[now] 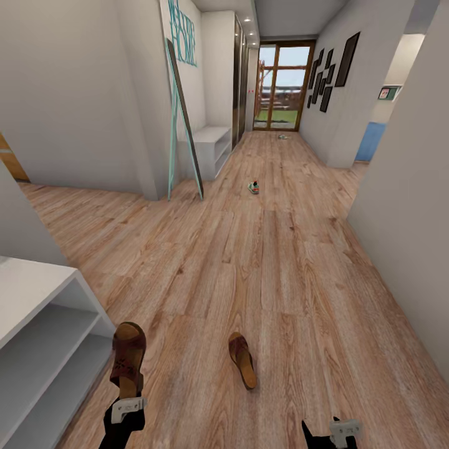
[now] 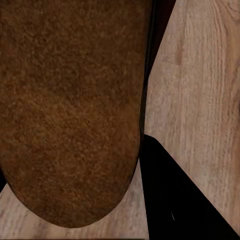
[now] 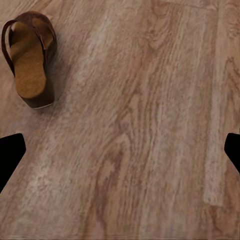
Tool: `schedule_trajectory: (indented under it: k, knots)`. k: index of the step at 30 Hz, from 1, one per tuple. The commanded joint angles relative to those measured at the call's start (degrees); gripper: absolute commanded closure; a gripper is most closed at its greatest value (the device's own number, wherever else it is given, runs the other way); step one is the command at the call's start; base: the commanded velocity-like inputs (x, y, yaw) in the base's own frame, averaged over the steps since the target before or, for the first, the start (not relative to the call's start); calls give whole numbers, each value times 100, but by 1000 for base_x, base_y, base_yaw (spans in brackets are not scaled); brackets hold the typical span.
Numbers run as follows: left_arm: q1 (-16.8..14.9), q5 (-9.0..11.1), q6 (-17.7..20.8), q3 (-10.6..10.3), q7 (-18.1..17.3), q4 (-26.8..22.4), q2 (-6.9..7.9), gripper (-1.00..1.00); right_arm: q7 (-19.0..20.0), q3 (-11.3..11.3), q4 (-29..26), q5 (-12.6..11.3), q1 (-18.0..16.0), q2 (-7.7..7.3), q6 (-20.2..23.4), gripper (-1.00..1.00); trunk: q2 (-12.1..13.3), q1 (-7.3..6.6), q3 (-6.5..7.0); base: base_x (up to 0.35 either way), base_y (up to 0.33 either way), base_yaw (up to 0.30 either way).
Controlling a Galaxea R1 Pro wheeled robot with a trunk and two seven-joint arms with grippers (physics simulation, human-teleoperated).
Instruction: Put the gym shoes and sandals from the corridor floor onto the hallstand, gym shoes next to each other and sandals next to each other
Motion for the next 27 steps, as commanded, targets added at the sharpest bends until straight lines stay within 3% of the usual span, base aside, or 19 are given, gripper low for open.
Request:
schedule_trajectory:
  k: [1,3,4,5,8,9,13,16,21,27]
  knots:
    - [-39,-82,54,55,-12,0,-4,100,47,-38,-60,24,-29,11,189,-100,-2,-1,-5,1,1,0]
    - [-221,-116,322,56,-12,-9,-14,100,43,-18,-313,21,-165,27,828,-100,-2,-1,-5,0,0,0]
    - [-529,-246,737,56,-12,-33,-35,100,38,-2,-747,19,-451,78,1664,-100,-2,-1,-5,0,0,0]
    - [-686,-341,934,58,-8,-45,-46,100,37,2,-944,19,-607,134,2034,-100,-2,-1,-5,0,0,0]
    - [-943,-477,1190,64,12,-81,-56,100,32,6,-1167,27,-834,235,2499,-100,-2,-1,-5,0,0,0]
    - [-1223,-578,1447,69,29,-125,-61,100,18,11,-1292,51,-1095,332,2865,-100,-2,-1,-5,0,0,0]
    - [-1740,-662,2003,74,12,-160,-67,100,-108,11,-1359,136,-1528,463,3254,-100,-2,-1,-5,0,0,0]
    - [-2011,-687,2340,69,-73,-176,-103,100,-212,15,-1299,173,-1654,628,3347,-100,-2,-1,-5,0,0,0]
    - [-2138,-799,2514,65,-371,-187,-161,100,-341,26,-767,323,-1707,819,3361,-100,-2,-1,-5,7,0,0]
    - [-2156,-884,2562,61,-441,-186,-238,100,-337,13,-610,453,-1714,794,3254,-100,-2,-1,-5,202,25,0]
